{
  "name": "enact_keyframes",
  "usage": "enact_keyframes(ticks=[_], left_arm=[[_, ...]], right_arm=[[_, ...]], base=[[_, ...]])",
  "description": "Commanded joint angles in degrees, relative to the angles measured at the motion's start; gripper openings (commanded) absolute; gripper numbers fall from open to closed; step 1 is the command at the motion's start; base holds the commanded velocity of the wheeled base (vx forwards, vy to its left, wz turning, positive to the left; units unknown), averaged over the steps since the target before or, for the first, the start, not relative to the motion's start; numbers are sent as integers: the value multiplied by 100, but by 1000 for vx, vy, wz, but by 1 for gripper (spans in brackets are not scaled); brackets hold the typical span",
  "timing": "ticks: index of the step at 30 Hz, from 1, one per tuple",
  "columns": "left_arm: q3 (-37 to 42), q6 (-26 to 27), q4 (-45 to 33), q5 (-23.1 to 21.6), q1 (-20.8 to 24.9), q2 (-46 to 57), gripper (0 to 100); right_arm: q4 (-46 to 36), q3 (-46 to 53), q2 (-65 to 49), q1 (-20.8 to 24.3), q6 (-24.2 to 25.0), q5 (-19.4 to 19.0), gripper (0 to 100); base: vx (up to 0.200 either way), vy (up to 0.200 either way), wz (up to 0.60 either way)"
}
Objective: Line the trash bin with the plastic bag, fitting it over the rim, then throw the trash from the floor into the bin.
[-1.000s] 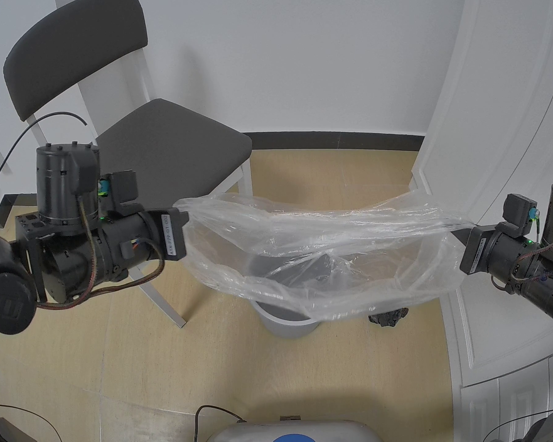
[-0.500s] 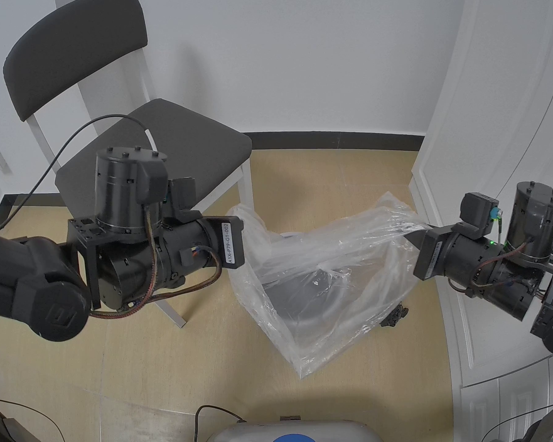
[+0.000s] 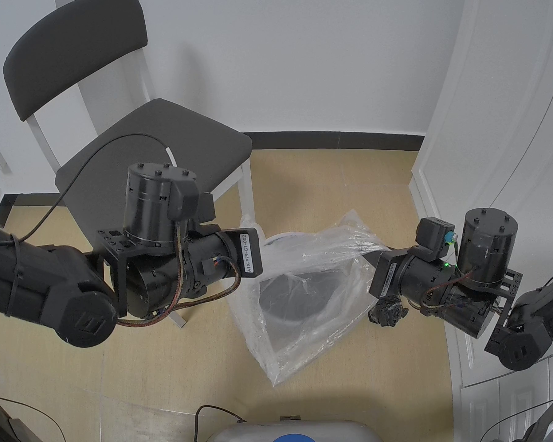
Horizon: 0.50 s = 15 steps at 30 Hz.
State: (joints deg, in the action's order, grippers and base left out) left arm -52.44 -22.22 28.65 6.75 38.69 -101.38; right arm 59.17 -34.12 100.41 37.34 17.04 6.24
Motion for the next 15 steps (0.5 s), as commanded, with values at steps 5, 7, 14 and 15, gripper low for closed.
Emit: enact_keyframes(ticks=[5, 7, 14, 15], left_arm=[[-170, -19, 27, 1, -2, -418, 0], [-178, -19, 36, 1, -11, -453, 0], [-231, -28, 27, 1, -46, -594, 0], [-240, -28, 27, 10, -46, -594, 0]], right_arm=[[24, -60, 365, 19, 1, 0, 0], [24, -68, 400, 45, 1, 0, 0], [33, -165, 479, 54, 10, 79, 0], [33, -165, 488, 63, 10, 79, 0]], base=[[0, 0, 0], [0, 0, 0], [0, 0, 0], [0, 0, 0]])
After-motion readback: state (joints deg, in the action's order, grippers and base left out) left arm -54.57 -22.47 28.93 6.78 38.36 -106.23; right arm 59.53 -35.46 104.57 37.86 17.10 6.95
